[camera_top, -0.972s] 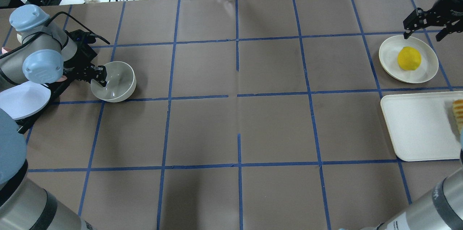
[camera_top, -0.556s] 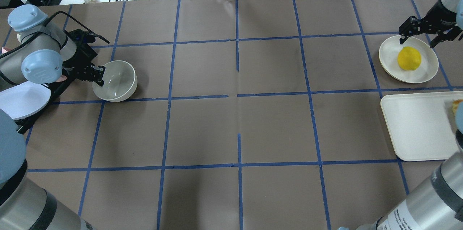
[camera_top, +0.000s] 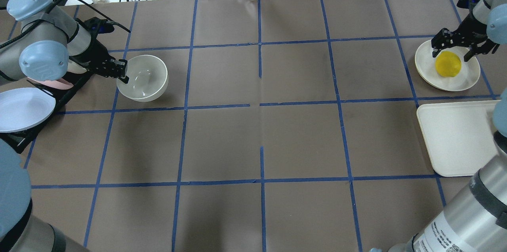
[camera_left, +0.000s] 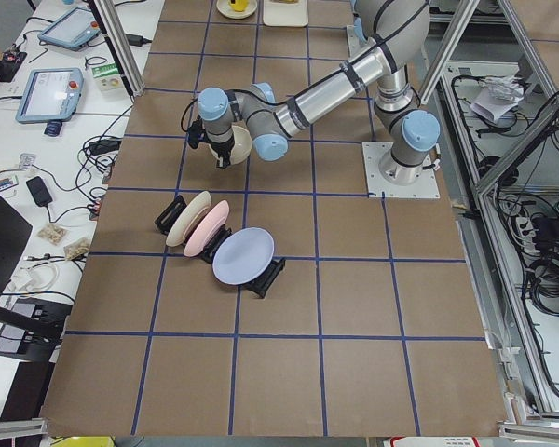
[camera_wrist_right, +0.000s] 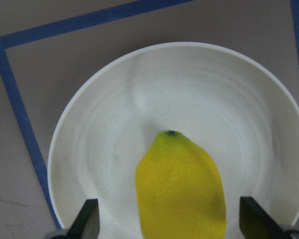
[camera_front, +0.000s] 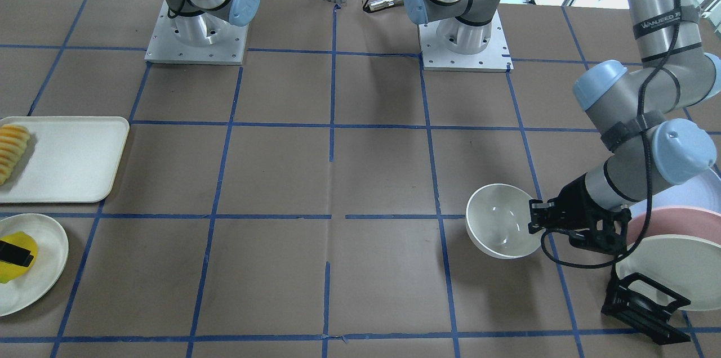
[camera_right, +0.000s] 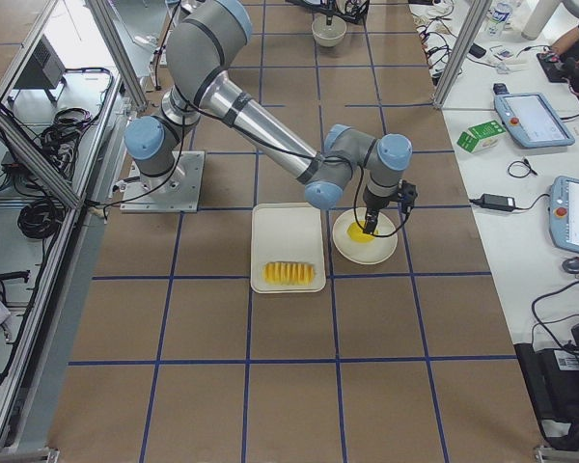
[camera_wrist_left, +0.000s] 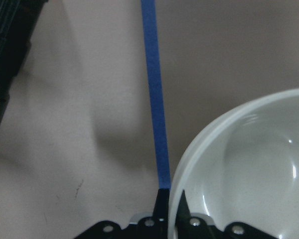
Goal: Place bowl and put lemon in it
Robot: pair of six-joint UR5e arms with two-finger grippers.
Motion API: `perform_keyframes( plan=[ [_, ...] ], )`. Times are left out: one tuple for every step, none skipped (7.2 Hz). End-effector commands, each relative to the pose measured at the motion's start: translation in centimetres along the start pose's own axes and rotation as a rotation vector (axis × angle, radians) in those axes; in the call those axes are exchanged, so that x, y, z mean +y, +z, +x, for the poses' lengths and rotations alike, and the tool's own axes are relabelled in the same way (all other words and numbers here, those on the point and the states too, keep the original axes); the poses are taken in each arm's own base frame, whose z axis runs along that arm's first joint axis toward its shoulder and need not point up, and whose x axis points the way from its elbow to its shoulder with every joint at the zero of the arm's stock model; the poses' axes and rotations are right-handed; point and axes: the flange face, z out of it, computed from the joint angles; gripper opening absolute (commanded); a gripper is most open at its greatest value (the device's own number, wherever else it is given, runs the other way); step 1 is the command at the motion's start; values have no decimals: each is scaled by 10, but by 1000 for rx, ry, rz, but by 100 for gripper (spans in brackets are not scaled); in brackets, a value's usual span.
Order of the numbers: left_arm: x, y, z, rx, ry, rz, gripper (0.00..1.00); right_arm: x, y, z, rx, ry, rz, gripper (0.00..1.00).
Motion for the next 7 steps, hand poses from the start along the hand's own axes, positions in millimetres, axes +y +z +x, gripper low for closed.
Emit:
perform_keyframes(
  plan=[
    [-13,16,86,113,-18,6,0,-2,19,3,18,-4,-24,100],
    [-17,36,136,124,-74,-26,0,-2,20,3,19,2,-26,50],
    [-22,49,194,134,-42,17,0,0,20,6,42,3,-44,2],
    [-19,62,234,138,-105,31,0,1,15,8,64,1,-53,0],
    [-14,75,260,135,-125,17,0,2,5,11,87,0,-84,0],
    [-9,78,273,134,-105,10,0,9,-18,11,84,7,-93,0],
    [-5,88,273,131,-111,-3,0,24,-54,2,73,3,-103,0]
  ],
)
